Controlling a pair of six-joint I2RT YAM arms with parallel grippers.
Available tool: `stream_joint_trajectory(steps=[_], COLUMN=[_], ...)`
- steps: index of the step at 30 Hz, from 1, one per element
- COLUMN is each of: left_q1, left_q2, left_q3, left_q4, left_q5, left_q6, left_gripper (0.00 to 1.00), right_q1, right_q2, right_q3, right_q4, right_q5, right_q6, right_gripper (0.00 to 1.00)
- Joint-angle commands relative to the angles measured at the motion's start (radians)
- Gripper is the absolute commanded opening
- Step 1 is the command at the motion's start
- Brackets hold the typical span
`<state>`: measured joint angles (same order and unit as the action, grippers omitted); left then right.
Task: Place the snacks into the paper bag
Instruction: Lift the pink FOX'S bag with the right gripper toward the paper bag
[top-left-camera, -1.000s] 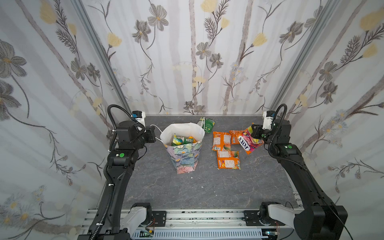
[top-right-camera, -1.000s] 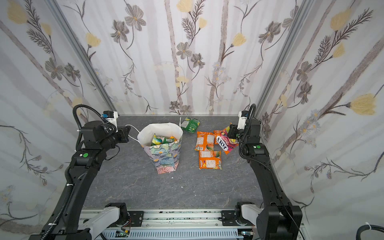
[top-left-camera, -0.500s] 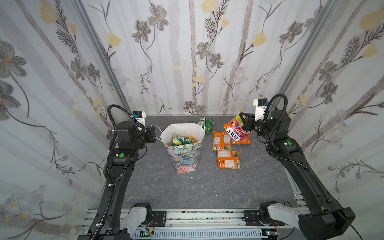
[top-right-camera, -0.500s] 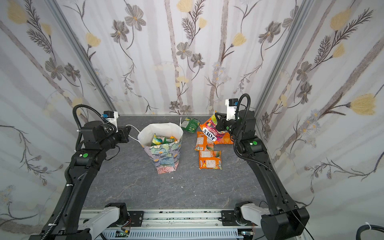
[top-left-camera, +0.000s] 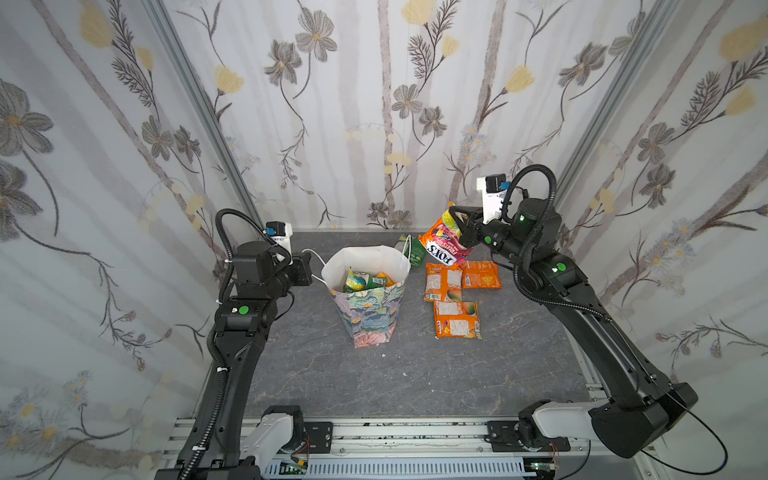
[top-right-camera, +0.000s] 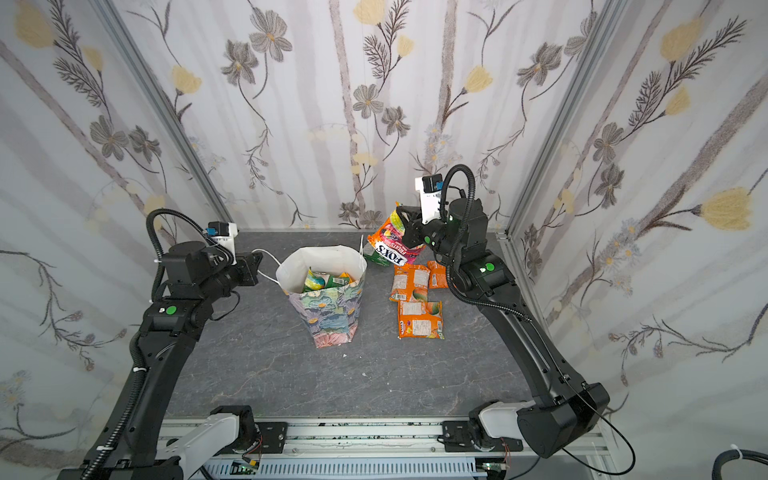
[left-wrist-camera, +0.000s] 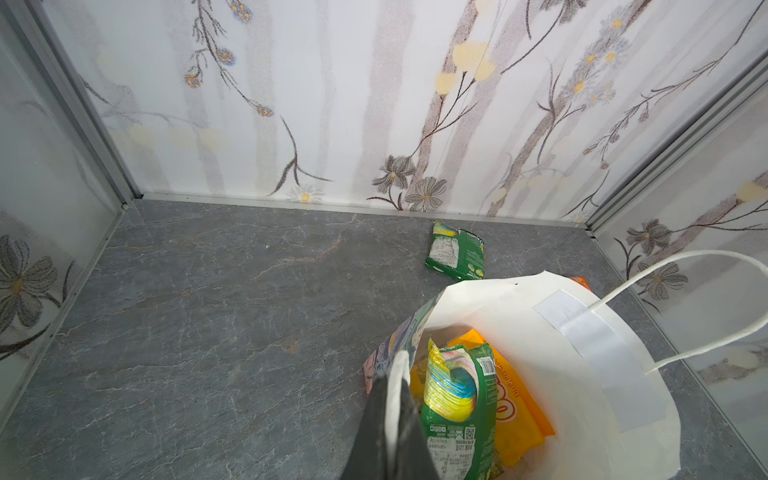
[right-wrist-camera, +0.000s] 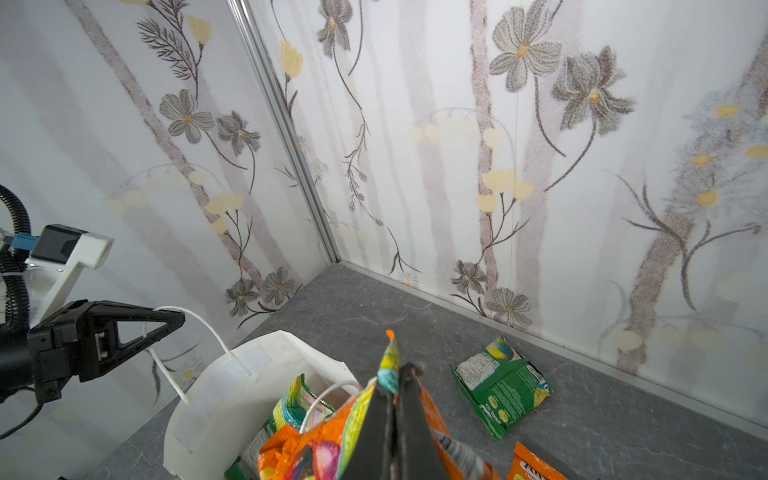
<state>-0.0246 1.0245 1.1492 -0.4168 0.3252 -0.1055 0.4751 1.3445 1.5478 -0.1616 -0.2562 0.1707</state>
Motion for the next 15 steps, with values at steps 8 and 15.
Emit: stream_joint_trajectory(steps=[8, 15], left_q1=[0.0, 0.0], left_q2=[0.002, -0.005], left_q3=[0.007, 0.009], left_q4=[0.022, 0.015], left_q5=[0.012, 0.011], left_q6=[0.014, 0.017], left_gripper=[0.0, 0.0], right_q1=[0.149, 0.262], right_q2=[0.08, 0.217], right_q3=[0.154, 0.323], right_q4=[0.12, 0.068], right_q5=[0.04, 0.114], right_q6=[-0.074, -0.159], right_gripper=[0.0, 0.0])
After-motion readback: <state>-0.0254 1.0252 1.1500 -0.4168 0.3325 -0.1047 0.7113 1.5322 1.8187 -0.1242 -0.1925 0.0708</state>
